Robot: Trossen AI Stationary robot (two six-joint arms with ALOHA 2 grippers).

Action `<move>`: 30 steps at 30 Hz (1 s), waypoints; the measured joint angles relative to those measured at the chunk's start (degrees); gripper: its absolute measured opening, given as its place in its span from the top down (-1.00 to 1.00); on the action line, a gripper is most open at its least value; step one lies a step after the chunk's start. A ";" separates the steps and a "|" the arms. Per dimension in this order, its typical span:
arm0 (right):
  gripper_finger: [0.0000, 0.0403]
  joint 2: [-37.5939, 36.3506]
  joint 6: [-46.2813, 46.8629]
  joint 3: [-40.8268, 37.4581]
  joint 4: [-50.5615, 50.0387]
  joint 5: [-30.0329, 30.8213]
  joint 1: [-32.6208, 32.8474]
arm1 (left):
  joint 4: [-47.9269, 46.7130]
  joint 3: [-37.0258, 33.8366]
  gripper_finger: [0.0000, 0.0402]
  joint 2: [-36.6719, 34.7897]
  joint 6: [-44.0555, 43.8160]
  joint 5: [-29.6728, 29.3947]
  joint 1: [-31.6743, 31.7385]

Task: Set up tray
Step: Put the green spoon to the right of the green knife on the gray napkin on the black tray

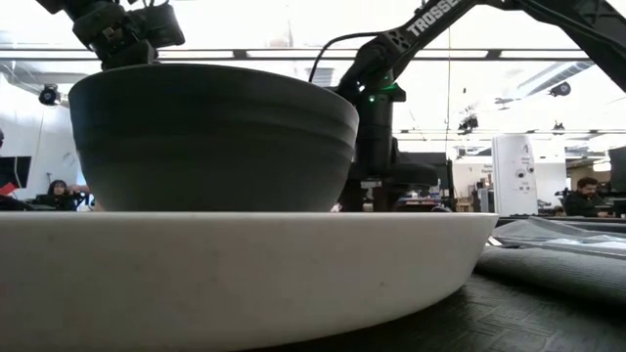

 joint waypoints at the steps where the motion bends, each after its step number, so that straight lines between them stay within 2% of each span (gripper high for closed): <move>1: 0.05 -0.04 -2.09 -0.25 -0.07 0.04 0.00 | -0.29 0.00 0.14 0.00 0.00 0.02 0.00; 6: 0.20 -0.11 -6.67 -0.81 -0.60 0.07 0.27 | -0.54 0.00 0.14 0.00 0.00 0.09 0.00; 16: 0.81 -0.11 -11.91 -0.74 -1.29 1.10 0.85 | -0.50 -0.08 0.14 0.48 -0.02 0.13 0.00; 20: 0.83 -0.18 -15.83 -0.66 -2.97 2.73 1.42 | -0.53 -0.58 0.14 0.48 -0.71 0.13 0.00; 25: 0.73 -0.19 -27.27 -0.66 -4.09 2.94 1.42 | -0.46 -1.48 0.14 0.48 -1.33 0.11 0.00; 30: 0.79 -1.77 -35.21 -0.95 -4.49 5.69 1.75 | -0.37 -1.62 0.14 0.48 -1.37 0.11 0.00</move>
